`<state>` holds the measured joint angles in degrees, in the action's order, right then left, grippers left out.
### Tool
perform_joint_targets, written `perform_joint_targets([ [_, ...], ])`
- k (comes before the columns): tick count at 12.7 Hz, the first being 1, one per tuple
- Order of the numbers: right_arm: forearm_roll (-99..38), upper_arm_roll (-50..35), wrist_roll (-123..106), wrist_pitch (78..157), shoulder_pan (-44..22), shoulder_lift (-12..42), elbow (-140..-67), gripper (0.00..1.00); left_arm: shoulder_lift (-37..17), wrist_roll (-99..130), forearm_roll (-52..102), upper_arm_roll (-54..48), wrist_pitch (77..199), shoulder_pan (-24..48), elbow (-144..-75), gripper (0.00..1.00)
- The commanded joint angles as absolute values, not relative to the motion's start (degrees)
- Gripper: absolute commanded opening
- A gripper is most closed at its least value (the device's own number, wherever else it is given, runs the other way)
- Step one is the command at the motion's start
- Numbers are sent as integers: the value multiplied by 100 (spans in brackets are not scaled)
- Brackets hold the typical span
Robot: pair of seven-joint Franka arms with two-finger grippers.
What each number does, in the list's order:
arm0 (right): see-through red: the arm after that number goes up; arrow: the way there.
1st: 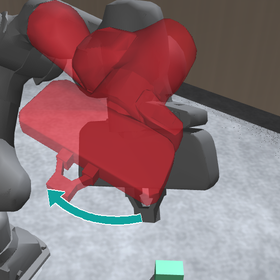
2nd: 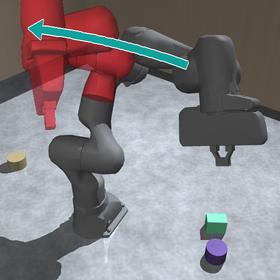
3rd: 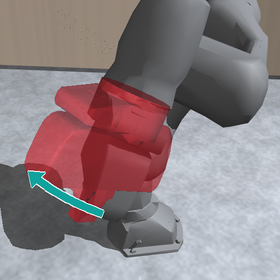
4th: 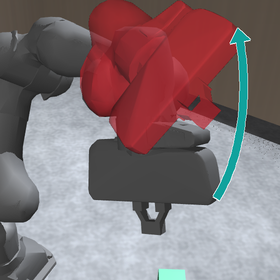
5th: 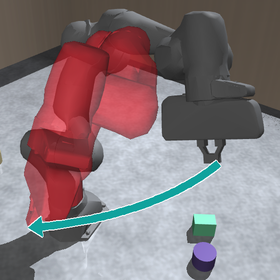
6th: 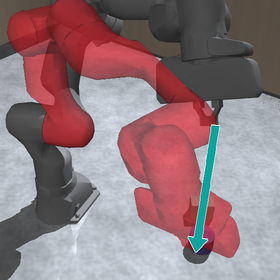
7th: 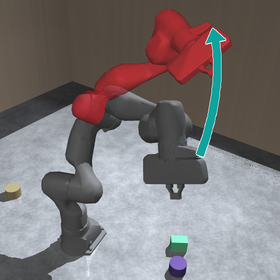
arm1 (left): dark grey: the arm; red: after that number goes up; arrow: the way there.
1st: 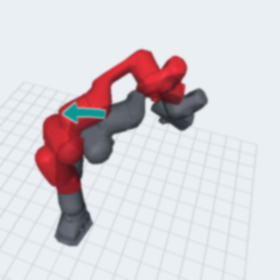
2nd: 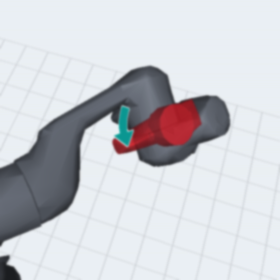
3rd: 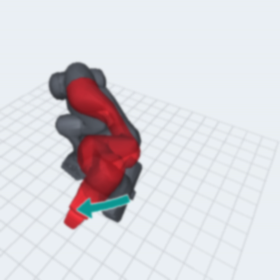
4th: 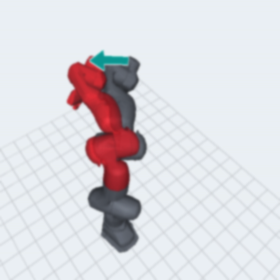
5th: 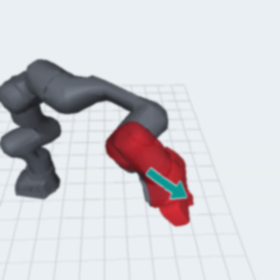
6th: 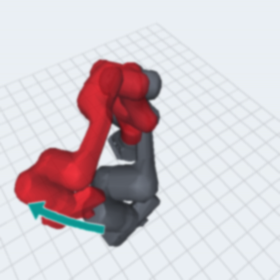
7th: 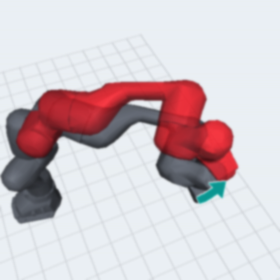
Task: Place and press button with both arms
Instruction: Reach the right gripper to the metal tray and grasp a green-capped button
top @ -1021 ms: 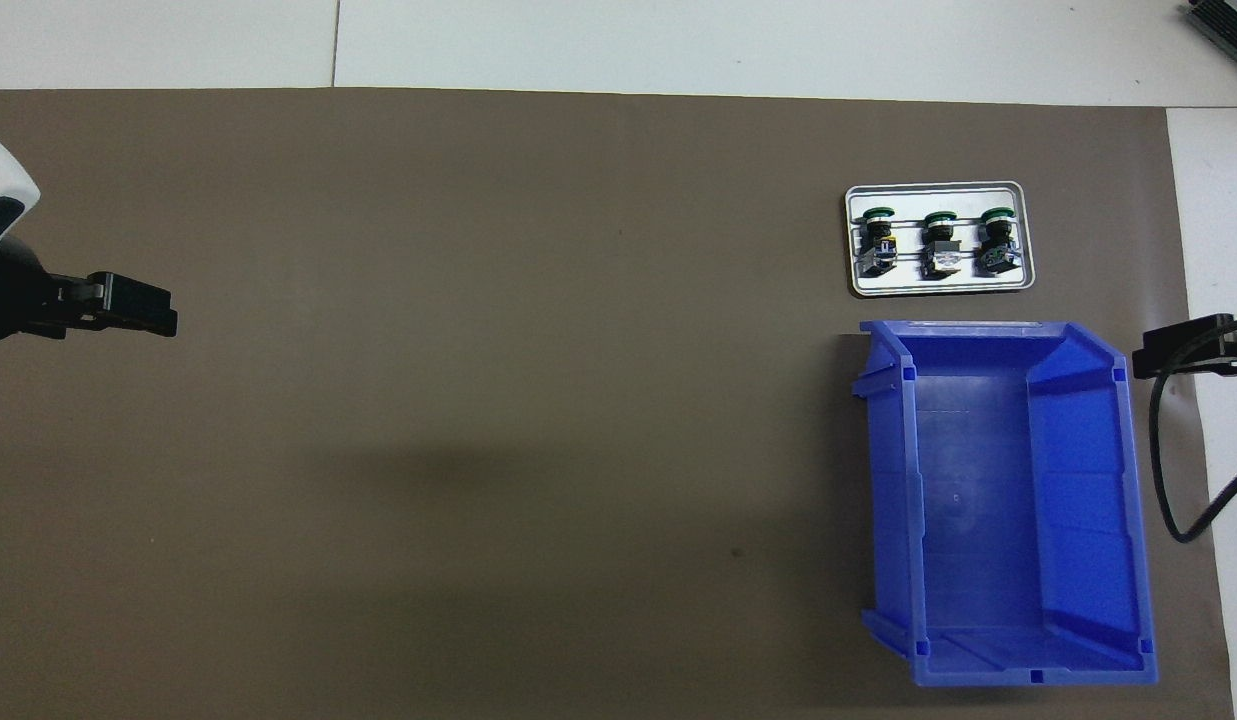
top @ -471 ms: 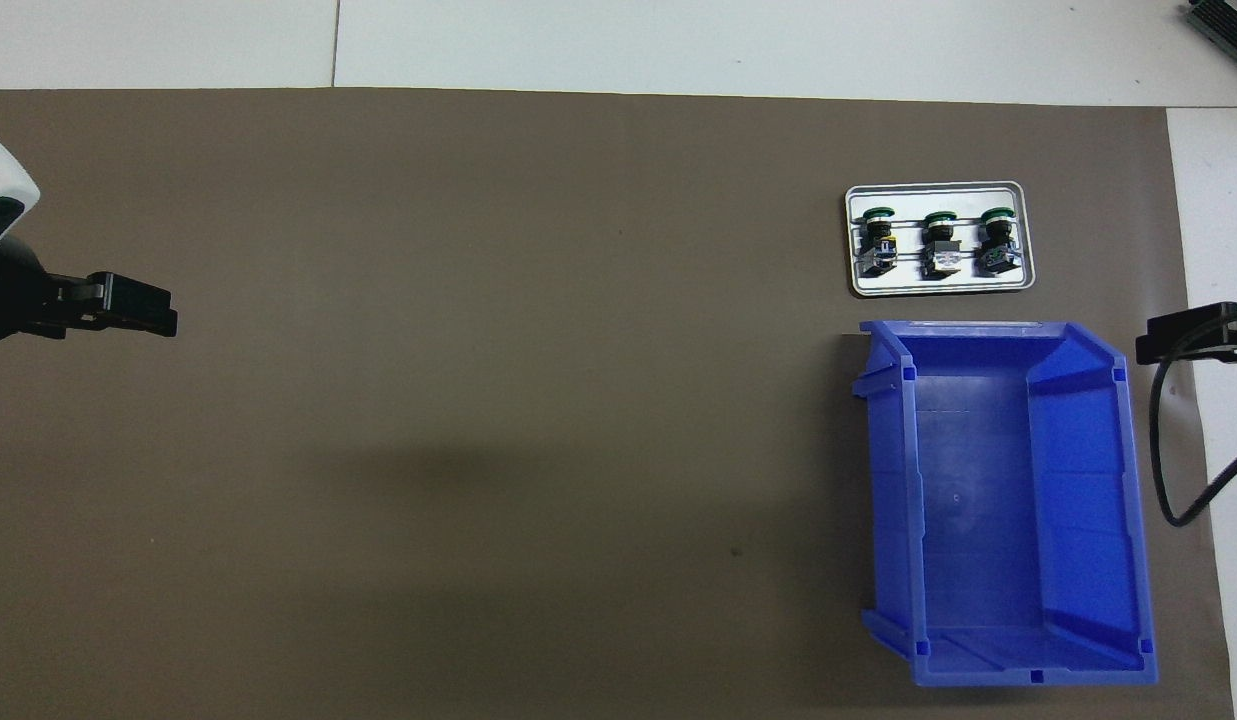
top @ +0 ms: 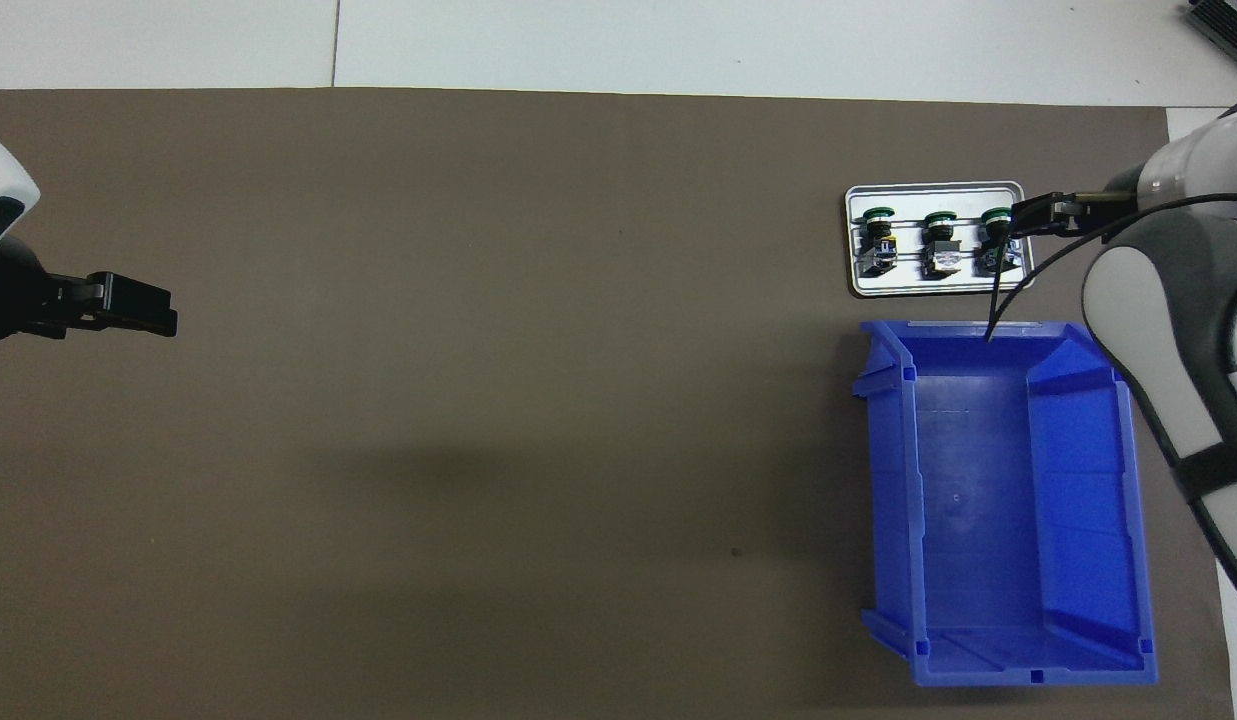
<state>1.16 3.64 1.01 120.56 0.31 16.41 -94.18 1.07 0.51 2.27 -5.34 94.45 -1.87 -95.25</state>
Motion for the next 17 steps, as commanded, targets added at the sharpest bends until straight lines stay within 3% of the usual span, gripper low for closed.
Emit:
perform_joint_targets([
  [1,-113,317,-9,12723,35,2441,-9026,100,281,-18,299,-536,9475,-229,-9712,100],
  [7,-281,246,-227,13192,9,3049,-9123,100,281,-18,299,-536,9475,-237,-9712,100],
  [11,-281,246,-501,13553,26,3111,-9431,100,281,-18,299,-536,9475,-237,-9712,100],
  [13,-281,246,-527,13736,35,3225,-9422,94,273,-18,299,-536,9475,-237,-9712,100],
  [15,-281,246,-711,13877,35,3322,-9466,76,272,-18,299,-536,9475,-237,-9712,100],
  [16,-281,246,-782,13904,44,3348,-9475,53,281,-18,299,-536,9475,-237,-9712,100],
  [17,-281,246,-895,13913,44,3366,-9475,15,281,-18,299,-536,9475,-237,-9712,100],
])
